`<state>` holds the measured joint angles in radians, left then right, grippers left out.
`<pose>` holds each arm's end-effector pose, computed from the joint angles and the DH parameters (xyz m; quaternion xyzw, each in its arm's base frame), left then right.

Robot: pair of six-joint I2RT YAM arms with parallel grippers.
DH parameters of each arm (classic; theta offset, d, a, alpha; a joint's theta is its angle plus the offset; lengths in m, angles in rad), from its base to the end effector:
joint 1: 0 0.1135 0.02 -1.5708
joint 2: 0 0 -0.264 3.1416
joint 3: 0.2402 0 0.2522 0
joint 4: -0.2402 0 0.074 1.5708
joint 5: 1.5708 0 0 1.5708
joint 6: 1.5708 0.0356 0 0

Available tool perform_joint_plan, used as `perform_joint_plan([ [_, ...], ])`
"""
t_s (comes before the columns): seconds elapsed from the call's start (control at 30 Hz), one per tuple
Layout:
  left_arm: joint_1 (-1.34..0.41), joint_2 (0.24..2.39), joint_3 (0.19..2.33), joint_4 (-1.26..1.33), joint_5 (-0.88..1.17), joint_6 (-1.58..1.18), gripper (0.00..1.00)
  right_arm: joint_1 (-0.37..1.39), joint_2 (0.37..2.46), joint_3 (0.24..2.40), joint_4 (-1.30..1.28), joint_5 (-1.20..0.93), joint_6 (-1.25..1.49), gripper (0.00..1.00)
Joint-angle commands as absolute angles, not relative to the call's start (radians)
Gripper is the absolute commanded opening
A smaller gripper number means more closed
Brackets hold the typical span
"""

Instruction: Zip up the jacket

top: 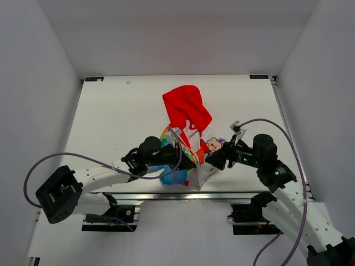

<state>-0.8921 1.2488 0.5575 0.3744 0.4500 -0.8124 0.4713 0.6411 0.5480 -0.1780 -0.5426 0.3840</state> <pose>0.1538 -0.2154 0.2209 0.1622 0.7836 -0.5494 0.2405 0.1329 0.0884 0.2804 -0.1955 0.7592 0.4359 0.4420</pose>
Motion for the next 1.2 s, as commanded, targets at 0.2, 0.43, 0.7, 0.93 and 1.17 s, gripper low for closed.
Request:
perform_joint_plan([
  [0.2,-0.899,1.210,0.532,0.428,0.423,-0.847,0.00,0.556,0.600,0.384,-0.024,-0.704,0.574,0.67],
  [0.43,-0.897,1.203,0.528,0.442,0.414,-0.862,0.00,0.745,0.675,0.335,0.174,-0.482,0.658,0.59],
  [0.7,-0.897,1.180,0.511,0.457,0.413,-0.870,0.00,0.747,0.699,0.288,0.281,-0.416,0.719,0.54],
  [0.93,-0.897,1.175,0.508,0.446,0.408,-0.870,0.00,0.747,0.732,0.279,0.362,-0.422,0.759,0.46],
  [1.17,-0.897,1.172,0.509,0.436,0.393,-0.865,0.00,0.747,0.703,0.293,0.351,-0.411,0.781,0.40],
])
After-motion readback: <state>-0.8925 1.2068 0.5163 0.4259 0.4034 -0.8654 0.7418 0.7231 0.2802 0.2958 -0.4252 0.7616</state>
